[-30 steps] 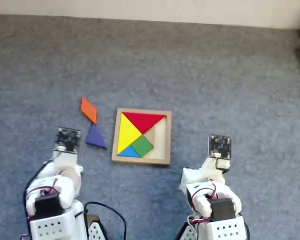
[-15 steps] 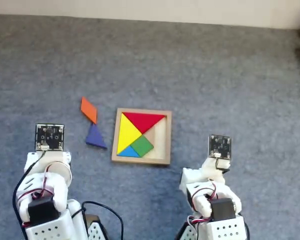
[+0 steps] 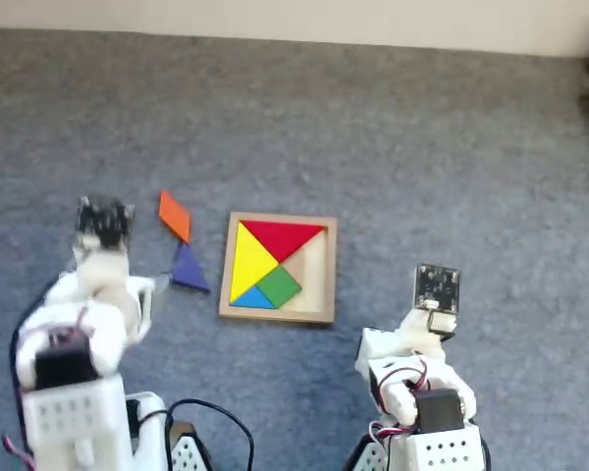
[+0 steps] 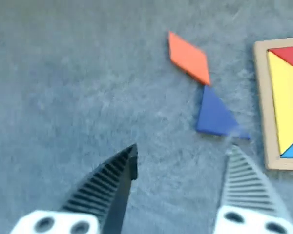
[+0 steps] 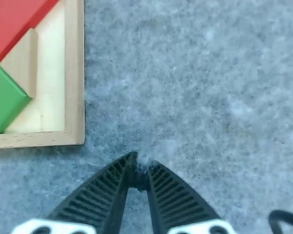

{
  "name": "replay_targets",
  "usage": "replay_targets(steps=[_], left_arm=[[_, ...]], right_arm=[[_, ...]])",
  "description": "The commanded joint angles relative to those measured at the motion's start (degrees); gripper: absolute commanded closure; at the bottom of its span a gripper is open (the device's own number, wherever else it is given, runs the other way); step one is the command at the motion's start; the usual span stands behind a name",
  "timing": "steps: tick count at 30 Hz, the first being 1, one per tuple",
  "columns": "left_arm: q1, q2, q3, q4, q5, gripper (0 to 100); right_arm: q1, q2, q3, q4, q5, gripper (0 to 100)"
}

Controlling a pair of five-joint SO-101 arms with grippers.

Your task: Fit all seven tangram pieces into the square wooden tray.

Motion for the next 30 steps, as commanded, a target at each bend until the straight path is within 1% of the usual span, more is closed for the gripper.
replay_targets(steps=[1, 7, 12, 16, 23, 26, 30], left_arm=[[1.2, 17.1, -11.0, -0.3, 4.4, 68], [1.3, 40.0, -25.1, -0.4, 10.8, 68], [1.3, 55.3, -36.0, -0.4, 14.6, 68], [1.8, 66.4, -44.3, -0.4, 19.3, 68], [5.7, 81.6, -56.0, -0.3, 29.5, 68], [7.2, 87.0, -59.7, -0.3, 32.2, 68], [7.2, 93.6, -64.7, -0.3, 34.7, 68]], right_arm=[[0.7, 0.6, 7.9, 0.4, 0.8, 99.3], [0.8, 0.6, 7.9, 0.4, 0.8, 99.3], [0.8, 0.6, 7.9, 0.4, 0.8, 99.3], [0.8, 0.6, 7.9, 0.4, 0.8, 99.3], [0.9, 0.6, 7.9, 0.4, 0.8, 99.3], [0.9, 0.6, 7.9, 0.4, 0.8, 99.3], [0.9, 0.6, 7.9, 0.4, 0.8, 99.3]])
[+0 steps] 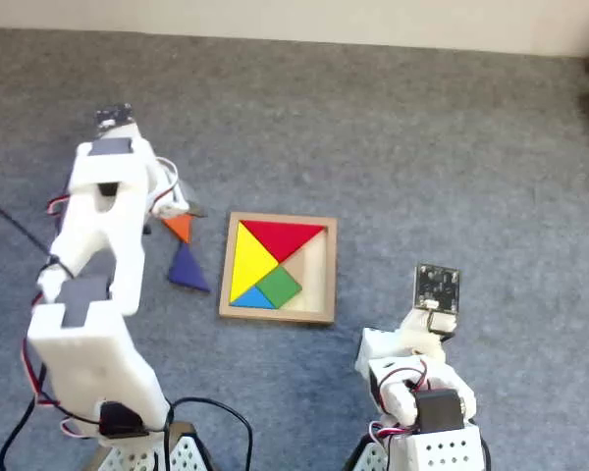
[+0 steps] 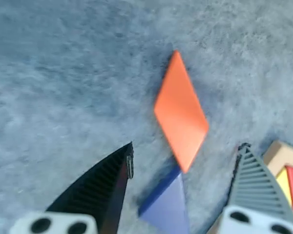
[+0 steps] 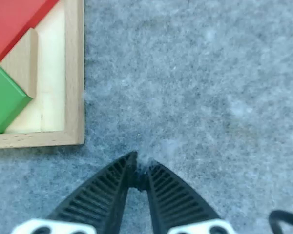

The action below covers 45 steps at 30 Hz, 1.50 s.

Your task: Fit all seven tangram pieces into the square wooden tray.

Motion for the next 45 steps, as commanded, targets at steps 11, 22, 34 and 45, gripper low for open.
replay_targets(steps=[11, 22, 34, 45], left_arm=[[-1.5, 14.5, -17.0, 0.2, 1.9, 71], [-2.5, 17.6, -20.7, 0.5, -2.3, 97], [-1.2, 9.7, -24.3, 9.7, -3.4, 99], [12.4, -1.0, -24.3, 15.5, -3.1, 99]], right_arm=[[0.9, 0.6, 7.9, 0.4, 0.8, 99.3], [0.9, 0.6, 7.9, 0.4, 0.8, 99.3], [1.0, 0.6, 7.9, 0.4, 0.8, 99.3], [1.0, 0.6, 7.9, 0.4, 0.8, 99.3]])
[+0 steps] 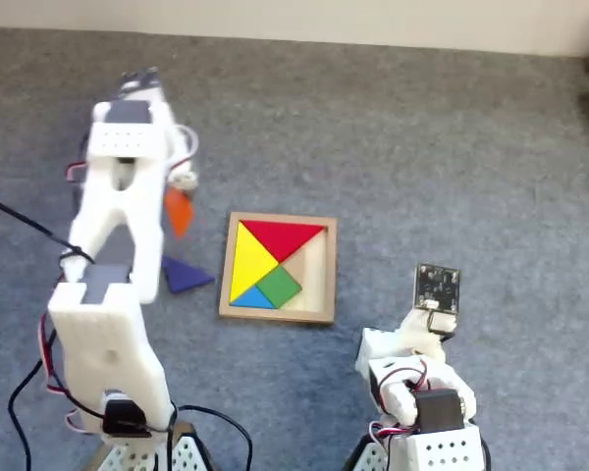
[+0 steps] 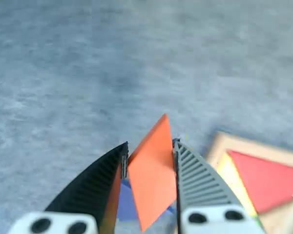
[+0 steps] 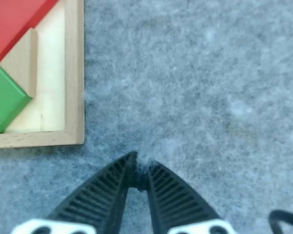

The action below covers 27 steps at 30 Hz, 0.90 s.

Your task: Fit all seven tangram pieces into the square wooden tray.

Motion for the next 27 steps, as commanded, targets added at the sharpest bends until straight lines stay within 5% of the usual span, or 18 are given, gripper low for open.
replay_targets(steps=[1, 16, 27], left_arm=[[7.0, -5.7, -2.0, 1.0, 0.0, 99], [29.5, 1.2, -2.1, -5.4, -0.1, 99], [33.5, 5.8, -2.4, -9.0, 0.0, 99]], right_arm=[[1.0, 0.6, 7.9, 0.4, 0.8, 99.3], [3.6, 0.6, 7.9, 0.3, 0.8, 99.3], [3.6, 0.6, 7.9, 0.3, 0.8, 99.3]])
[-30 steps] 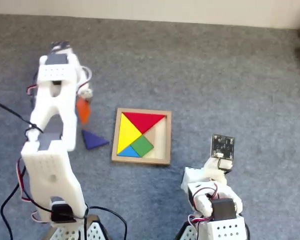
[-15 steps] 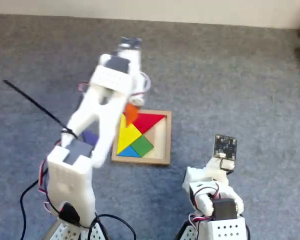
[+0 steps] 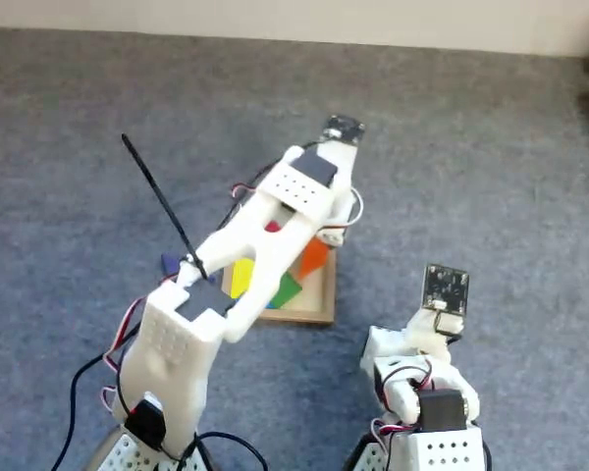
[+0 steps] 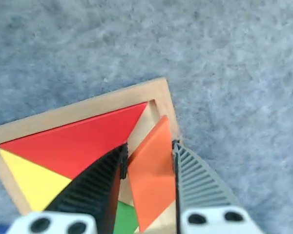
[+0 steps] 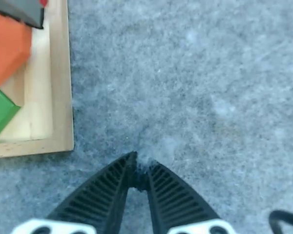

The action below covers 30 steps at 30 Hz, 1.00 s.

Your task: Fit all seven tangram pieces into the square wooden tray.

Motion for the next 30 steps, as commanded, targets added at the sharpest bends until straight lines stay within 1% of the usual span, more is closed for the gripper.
replay_targets(steps=[1, 5, 8, 20, 23, 27, 30], left_arm=[[1.2, -1.1, -2.4, -0.9, -0.2, 98], [0.9, -1.0, -2.2, -0.7, -0.2, 89], [0.8, -1.0, -2.1, -0.6, -0.2, 85], [-0.1, -1.0, -2.0, -0.5, -0.2, 85], [-1.8, -1.0, -2.2, -0.7, -0.1, 85], [-5.0, -1.0, -2.4, -0.9, 1.9, 85], [-5.4, -1.0, -2.1, -0.5, 2.4, 78]], right_arm=[[0.7, 0.6, 7.9, 0.3, 0.7, 99.3], [0.7, 0.6, 7.9, 0.3, 0.7, 99.3], [0.7, 0.6, 7.9, 0.3, 0.7, 99.3], [0.7, 0.6, 7.9, 0.3, 0.7, 99.3], [0.7, 0.6, 7.9, 0.3, 0.7, 99.3], [0.7, 0.6, 7.9, 0.3, 0.7, 99.3], [0.7, 0.6, 7.9, 0.3, 0.7, 99.3]])
